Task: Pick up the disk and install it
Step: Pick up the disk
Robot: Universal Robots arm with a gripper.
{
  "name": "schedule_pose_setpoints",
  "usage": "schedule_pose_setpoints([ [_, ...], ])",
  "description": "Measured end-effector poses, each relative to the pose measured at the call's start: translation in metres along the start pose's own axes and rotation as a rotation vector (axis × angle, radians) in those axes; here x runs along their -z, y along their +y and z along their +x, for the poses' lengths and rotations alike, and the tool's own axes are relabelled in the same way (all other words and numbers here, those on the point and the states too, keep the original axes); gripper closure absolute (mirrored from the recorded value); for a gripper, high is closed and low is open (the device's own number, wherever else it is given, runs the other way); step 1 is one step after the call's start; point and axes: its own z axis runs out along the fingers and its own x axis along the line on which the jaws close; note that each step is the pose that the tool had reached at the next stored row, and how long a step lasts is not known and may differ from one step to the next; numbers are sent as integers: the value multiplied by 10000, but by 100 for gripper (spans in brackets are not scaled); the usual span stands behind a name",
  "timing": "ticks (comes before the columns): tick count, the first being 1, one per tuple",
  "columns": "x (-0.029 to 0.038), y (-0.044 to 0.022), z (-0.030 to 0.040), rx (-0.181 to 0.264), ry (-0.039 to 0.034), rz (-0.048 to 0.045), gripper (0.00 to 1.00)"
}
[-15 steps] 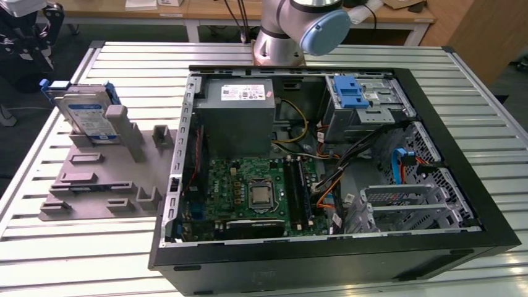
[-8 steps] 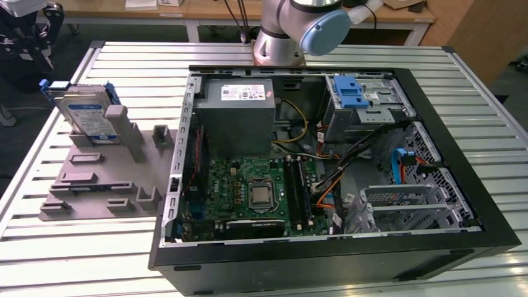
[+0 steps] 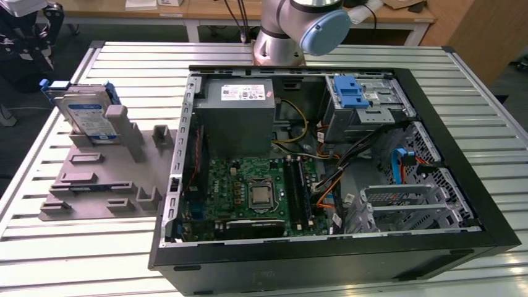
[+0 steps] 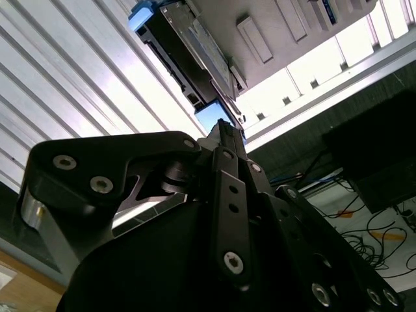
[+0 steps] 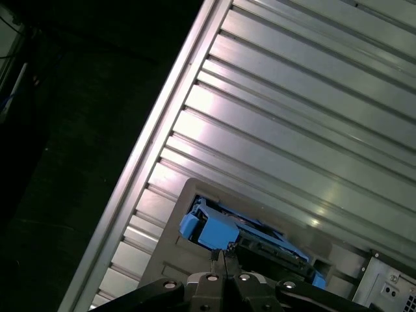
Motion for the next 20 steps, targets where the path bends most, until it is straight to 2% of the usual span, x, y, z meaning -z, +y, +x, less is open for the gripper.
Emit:
schedule_pose_setpoints([
  [10, 0, 0, 0, 67, 2, -1, 89],
  [20, 0, -1, 0, 470, 20, -5, 89],
])
